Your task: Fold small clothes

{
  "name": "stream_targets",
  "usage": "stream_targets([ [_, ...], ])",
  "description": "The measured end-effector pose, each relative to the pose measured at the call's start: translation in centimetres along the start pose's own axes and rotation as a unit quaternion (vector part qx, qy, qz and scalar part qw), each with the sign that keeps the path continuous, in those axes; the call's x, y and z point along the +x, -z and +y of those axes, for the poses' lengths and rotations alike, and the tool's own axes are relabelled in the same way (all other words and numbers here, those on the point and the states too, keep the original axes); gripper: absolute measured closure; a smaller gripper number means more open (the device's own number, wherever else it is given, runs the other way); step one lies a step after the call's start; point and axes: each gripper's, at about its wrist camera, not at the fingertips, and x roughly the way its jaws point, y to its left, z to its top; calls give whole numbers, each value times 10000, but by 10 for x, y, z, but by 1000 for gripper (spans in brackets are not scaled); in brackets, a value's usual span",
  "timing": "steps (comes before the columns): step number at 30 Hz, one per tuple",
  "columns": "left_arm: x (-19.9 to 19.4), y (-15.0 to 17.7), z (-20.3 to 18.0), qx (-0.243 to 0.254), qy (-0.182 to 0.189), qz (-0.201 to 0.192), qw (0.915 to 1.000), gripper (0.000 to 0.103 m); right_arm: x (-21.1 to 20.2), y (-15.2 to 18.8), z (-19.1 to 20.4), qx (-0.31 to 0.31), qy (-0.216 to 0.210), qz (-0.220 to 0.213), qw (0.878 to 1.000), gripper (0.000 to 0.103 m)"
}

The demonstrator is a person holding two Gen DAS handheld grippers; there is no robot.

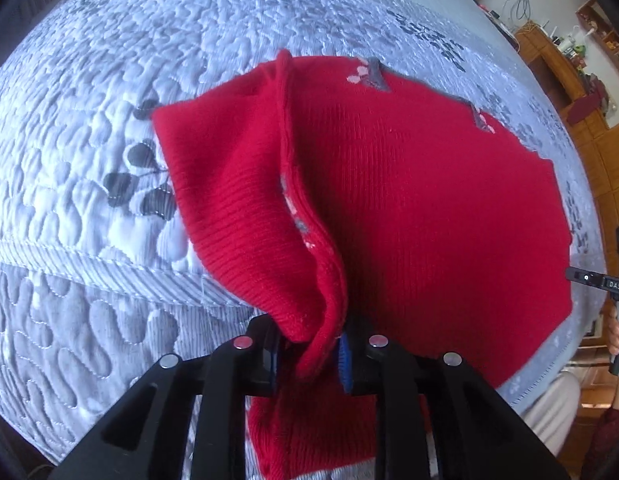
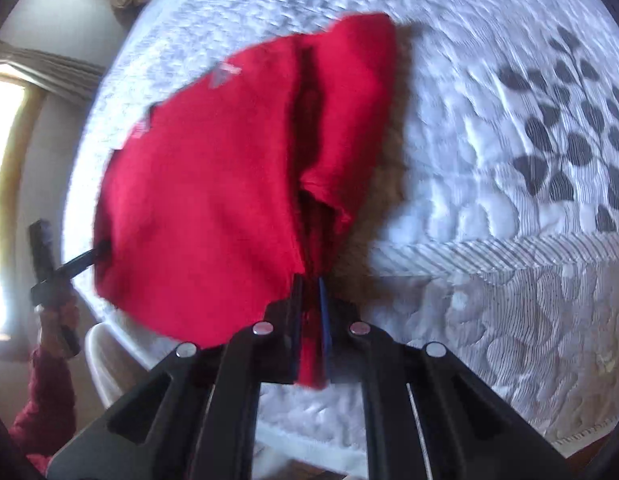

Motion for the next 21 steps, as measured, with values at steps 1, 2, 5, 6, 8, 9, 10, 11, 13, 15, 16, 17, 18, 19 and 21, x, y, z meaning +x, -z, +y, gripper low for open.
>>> stream_targets([
  [1, 0, 2, 0, -23, -18, -81, 10000, 79, 5, 1, -3, 23, 29, -4, 10000, 96],
  [2, -1, 3, 0, -34, -26, -131, 9999, 78, 10, 1, -6, 90, 25, -19, 10000, 96],
  [5, -3, 8, 1, -32, -4, -321, 9995, 78, 17, 0, -7, 79, 128, -91, 9998, 96],
  [6, -4, 10, 2, -20, -7, -364, 9993, 78, 17, 1, -7, 110, 169, -116, 9997, 96],
  [8, -5, 12, 1, -7, -39, -429, 9991, 78, 19, 2, -3, 36, 293, -159, 9994, 96],
  [9, -5, 11, 1, -33, -56, -445, 9990, 78, 19, 2, 0, -28, 377, -184, 9991, 96],
  [10, -5, 12, 0, -63, -76, -466, 9989, 78, 21, 3, 3, -54, 456, -211, 9987, 96],
  [11, -5, 13, -1, -71, -98, -487, 9987, 78, 20, 3, 3, -41, 492, -225, 9985, 96],
  [13, -5, 13, -3, -48, -142, -535, 9985, 78, 21, 3, 4, 15, 533, -253, 9983, 96],
  [15, -5, 14, -3, -89, -130, -564, 9983, 78, 21, 2, 4, 59, 544, -289, 9981, 96],
  [16, -5, 14, -3, -121, -115, -564, 9983, 78, 20, 2, 5, 55, 559, -315, 9979, 95],
  [17, -6, 15, -4, -152, -101, -560, 9983, 77, 19, 2, 6, 47, 571, -336, 9978, 95],
  [18, -9, 15, -4, -186, -141, -542, 9983, 75, 17, 3, 6, 63, 564, -350, 9978, 91],
  [19, -12, 15, -5, -213, -202, -536, 9981, 68, 13, 4, 7, 104, 523, -379, 9979, 84],
  [21, -23, 17, -8, -230, -340, -596, 9974, 59, -2, 10, 7, 178, 439, -461, 9978, 59],
])
